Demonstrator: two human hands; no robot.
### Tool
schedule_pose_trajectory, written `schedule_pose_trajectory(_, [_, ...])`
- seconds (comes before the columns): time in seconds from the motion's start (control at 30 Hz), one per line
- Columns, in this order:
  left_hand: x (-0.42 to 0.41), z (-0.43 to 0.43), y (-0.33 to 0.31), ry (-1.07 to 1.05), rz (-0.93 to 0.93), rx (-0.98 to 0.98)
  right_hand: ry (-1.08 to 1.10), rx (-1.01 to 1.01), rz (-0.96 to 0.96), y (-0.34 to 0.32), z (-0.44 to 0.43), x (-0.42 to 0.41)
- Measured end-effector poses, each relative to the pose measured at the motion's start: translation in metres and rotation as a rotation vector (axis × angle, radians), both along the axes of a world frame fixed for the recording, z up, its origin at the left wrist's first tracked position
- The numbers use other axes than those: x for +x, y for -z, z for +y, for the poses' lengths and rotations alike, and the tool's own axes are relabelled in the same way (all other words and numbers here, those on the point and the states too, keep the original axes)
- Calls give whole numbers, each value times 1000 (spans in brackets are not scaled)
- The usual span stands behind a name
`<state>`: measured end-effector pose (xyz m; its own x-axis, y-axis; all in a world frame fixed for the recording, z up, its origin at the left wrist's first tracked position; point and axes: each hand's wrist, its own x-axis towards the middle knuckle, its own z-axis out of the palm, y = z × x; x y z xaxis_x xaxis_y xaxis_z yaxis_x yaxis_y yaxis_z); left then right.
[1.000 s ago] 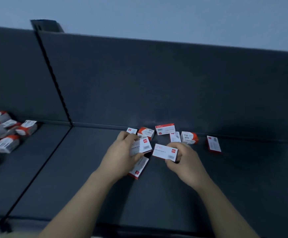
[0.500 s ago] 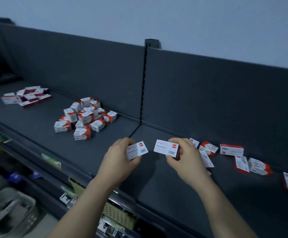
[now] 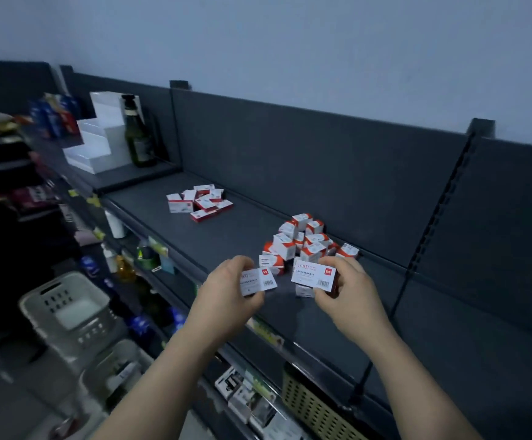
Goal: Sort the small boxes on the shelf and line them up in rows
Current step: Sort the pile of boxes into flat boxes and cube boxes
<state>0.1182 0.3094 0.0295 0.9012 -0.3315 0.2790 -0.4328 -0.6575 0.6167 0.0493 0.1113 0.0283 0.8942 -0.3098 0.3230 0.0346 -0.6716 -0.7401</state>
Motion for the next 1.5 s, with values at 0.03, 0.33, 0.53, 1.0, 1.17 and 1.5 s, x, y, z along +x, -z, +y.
schedule_pose_trajectory(0.03, [11, 13, -1, -13, 0, 5, -6, 3, -7, 0, 12, 12])
schedule_pose_trajectory(0.33, [99, 83, 1, -116, -2, 41, -39, -28, 55, 11, 81, 112])
schedule_pose_trajectory(0.53, [166, 95, 11, -180, 16, 39, -3, -69, 81, 21, 93, 184])
schedule_pose_trajectory(1.0, [331, 86, 27, -235, -6, 110, 15, -6, 78, 31, 92, 349])
schedule_pose_trajectory(1.17, [388, 88, 32, -191, -43, 158, 45, -7, 90, 39, 102, 396])
schedule_pose_trajectory(1.5, [466, 81, 41, -34, 14, 245, 277, 1, 182, 58, 123, 451])
